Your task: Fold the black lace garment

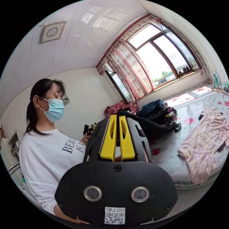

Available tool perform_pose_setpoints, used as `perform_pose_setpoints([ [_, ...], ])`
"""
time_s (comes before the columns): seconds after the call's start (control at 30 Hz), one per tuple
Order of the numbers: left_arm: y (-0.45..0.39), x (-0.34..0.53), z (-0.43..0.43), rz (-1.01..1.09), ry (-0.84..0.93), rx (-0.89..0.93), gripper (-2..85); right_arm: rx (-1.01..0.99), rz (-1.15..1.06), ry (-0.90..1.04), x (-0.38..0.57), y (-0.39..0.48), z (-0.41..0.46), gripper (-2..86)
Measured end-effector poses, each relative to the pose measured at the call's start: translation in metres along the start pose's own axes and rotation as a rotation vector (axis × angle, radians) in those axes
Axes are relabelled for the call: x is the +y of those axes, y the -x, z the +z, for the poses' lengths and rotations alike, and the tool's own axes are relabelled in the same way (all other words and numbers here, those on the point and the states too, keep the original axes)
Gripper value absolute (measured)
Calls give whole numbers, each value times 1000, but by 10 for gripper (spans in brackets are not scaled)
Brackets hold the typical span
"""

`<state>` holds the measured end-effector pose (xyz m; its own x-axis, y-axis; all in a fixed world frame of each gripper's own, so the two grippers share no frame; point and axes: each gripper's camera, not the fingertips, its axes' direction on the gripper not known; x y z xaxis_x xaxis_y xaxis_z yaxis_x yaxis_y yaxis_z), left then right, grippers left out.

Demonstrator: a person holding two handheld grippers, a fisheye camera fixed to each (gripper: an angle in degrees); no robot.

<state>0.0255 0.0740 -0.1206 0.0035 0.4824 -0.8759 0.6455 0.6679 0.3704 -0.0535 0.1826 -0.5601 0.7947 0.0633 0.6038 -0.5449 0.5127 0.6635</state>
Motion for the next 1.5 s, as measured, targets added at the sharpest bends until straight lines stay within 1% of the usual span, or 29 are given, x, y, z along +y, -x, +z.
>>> perform_pose_setpoints([
  [0.03,9,16,4,-51,18,5,-9,6,50,7,15,-9,0,-3],
  [0.1,49,69,18,-274,48,82,-9,31,260,35,67,-50,4,-3],
  [0.17,76,91,24,-386,18,156,-9,50,361,66,92,-77,12,-2],
  [0.27,114,89,31,-479,-13,174,-8,54,433,136,100,-116,37,-1],
  [0.37,149,54,42,-492,-30,171,-6,35,446,125,79,-152,65,2],
  [0.47,193,2,59,-496,-36,133,4,80,447,118,39,-194,103,12],
  [0.53,222,-27,71,-522,-51,59,35,151,462,123,13,-223,132,28],
  [0.6,261,-50,84,-593,-89,-56,85,280,479,156,-10,-263,169,53],
  [0.67,283,-58,87,-651,-59,-144,109,367,510,216,-11,-290,189,65],
  [0.7,289,-59,86,-653,-32,-219,118,417,526,264,-4,-303,197,71],
  [0.77,293,-53,84,-635,26,-300,126,463,524,330,13,-313,200,79],
  [0.83,292,-37,85,-611,93,-300,129,486,529,401,40,-319,198,87],
  [0.9,284,-9,90,-597,157,-249,131,504,556,482,80,-324,191,92],
  [0.97,274,6,94,-579,183,-215,134,506,581,521,103,-328,187,93],
  [1.13,259,-1,122,-480,274,-223,127,452,604,591,125,-342,198,76],
  [1.17,265,-7,134,-474,333,-233,112,437,598,608,125,-344,204,59],
  [1.23,274,-15,147,-469,406,-242,42,392,564,647,119,-340,212,30],
  [1.27,276,-23,147,-462,424,-233,7,399,510,635,108,-329,209,16],
  [1.33,265,-40,128,-409,361,-147,-2,350,435,548,83,-306,187,6],
  [1.4,235,-53,83,-321,267,-64,-7,248,347,394,52,-267,138,0],
  [1.43,228,-53,70,-307,237,-41,-7,226,331,351,48,-257,123,-1],
  [1.5,208,-46,25,-307,107,79,-8,79,353,186,45,-235,74,-2],
])
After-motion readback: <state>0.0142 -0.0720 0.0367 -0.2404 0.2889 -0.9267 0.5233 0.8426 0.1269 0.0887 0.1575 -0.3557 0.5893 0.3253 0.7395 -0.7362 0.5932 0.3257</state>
